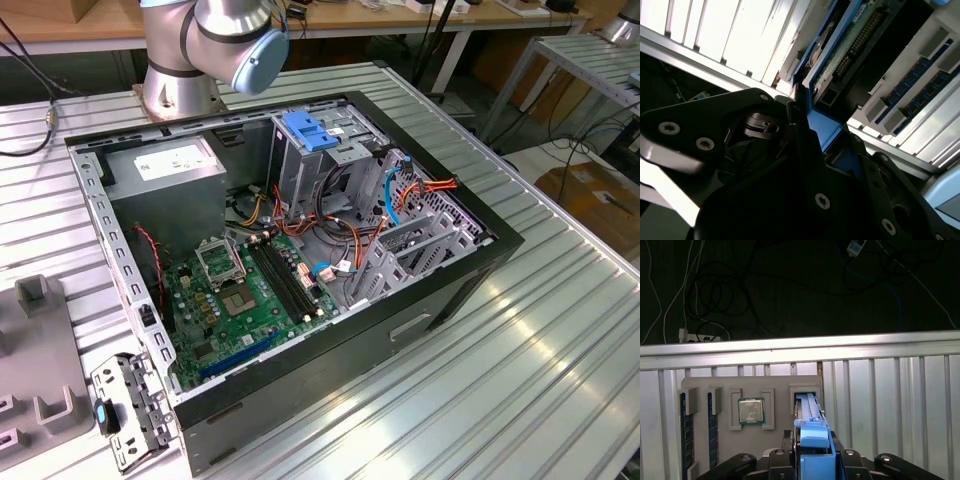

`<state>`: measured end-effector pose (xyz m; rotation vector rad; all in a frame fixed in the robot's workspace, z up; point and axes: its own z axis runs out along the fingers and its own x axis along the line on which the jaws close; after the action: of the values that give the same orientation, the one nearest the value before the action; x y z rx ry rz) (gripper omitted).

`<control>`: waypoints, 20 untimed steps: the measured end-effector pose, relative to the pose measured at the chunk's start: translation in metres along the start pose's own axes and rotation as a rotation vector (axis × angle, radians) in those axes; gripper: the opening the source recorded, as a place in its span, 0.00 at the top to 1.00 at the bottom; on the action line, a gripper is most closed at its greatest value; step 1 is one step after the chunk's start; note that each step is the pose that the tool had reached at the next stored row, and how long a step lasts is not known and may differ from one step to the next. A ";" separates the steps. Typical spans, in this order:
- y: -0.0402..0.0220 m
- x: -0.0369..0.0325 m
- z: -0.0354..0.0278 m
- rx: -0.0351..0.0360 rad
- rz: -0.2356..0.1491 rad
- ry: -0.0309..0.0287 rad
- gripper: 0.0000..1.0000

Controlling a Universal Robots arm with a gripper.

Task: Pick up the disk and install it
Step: 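Pick up the disk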

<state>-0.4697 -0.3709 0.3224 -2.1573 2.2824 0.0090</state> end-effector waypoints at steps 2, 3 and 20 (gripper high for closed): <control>0.0000 0.0000 -0.0014 -0.0001 0.000 0.0000 0.63; 0.0000 0.0000 -0.0030 -0.0001 0.000 0.0001 0.63; 0.0000 -0.0001 -0.0167 0.0000 0.000 0.0005 0.63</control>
<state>-0.4697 -0.3710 0.3390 -2.1576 2.2826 0.0085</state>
